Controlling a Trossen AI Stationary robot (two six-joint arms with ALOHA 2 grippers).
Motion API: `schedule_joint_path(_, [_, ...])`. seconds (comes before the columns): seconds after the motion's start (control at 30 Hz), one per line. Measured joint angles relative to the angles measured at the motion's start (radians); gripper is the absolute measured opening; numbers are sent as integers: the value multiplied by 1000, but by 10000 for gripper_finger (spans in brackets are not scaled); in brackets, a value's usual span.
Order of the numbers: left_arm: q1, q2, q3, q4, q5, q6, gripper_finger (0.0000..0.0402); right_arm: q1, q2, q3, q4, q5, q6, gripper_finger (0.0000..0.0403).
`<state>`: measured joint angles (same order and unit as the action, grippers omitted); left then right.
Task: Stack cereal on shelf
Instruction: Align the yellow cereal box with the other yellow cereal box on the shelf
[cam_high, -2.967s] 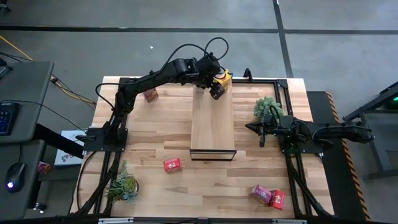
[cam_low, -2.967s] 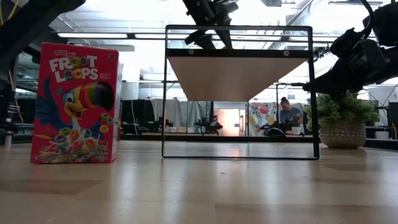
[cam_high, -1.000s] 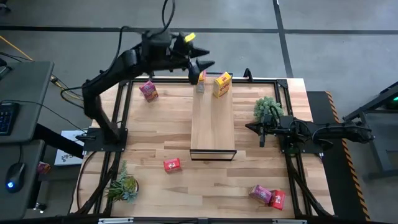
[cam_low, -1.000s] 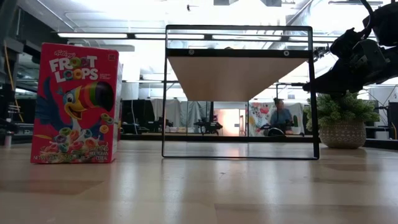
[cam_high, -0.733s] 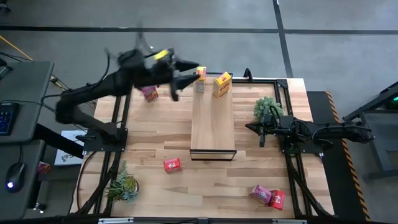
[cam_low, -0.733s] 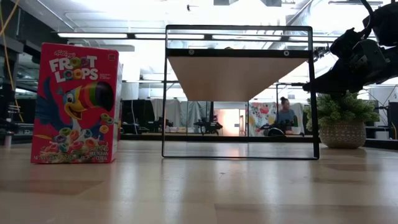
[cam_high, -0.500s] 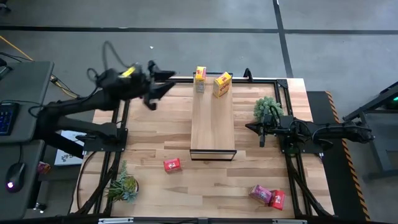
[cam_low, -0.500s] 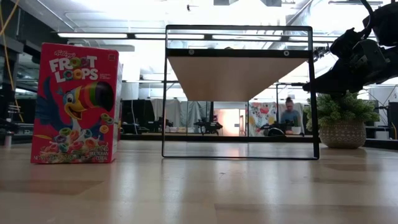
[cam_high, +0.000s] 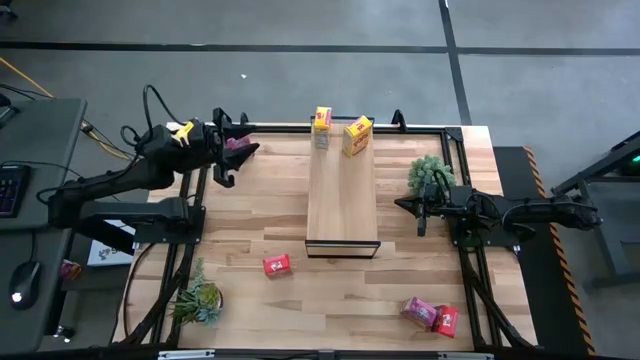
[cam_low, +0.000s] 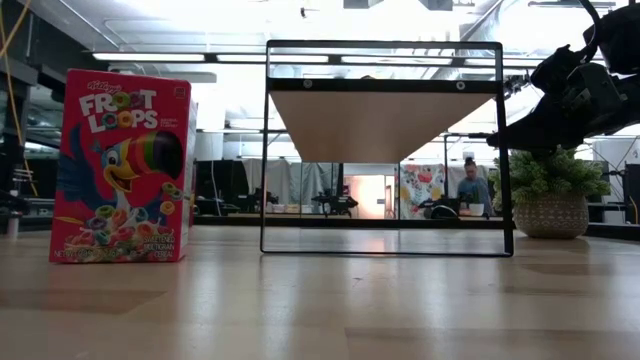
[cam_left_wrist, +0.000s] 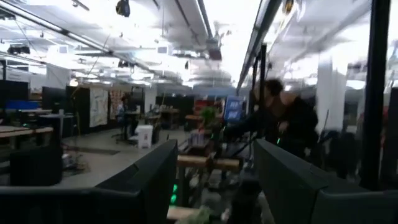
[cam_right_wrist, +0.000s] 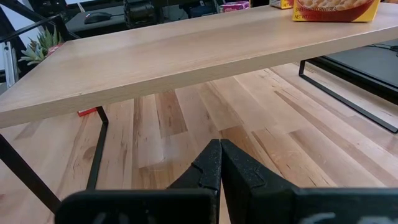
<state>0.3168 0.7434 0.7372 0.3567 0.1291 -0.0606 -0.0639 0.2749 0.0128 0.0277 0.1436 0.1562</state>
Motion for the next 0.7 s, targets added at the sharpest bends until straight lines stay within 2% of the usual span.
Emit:
schedule_joint_path(0.17, [0, -3, 0, 16, -8, -13, 204, 0, 0, 0, 0, 0, 0, 0])
schedule_joint_path(0.3, [-2, -3, 0, 15, -53, -123, 203, 0, 0, 0, 0, 0, 0, 0])
schedule_joint_path(0.47, [-3, -3, 0, 14, -56, -271, 202, 0, 0, 0, 2, 0, -3, 0])
schedule_joint_path(0.57, [-3, -2, 0, 14, -56, -349, 200, -2, 0, -1, 40, 34, -76, 0])
schedule_joint_path(0.63, [-3, -2, 0, 14, -57, -386, 200, -2, 0, -1, 125, 28, 3, 0])
schedule_joint_path(0.7, [-3, -2, 0, 14, -64, -399, 200, -2, 0, -1, 251, 11, 185, 0])
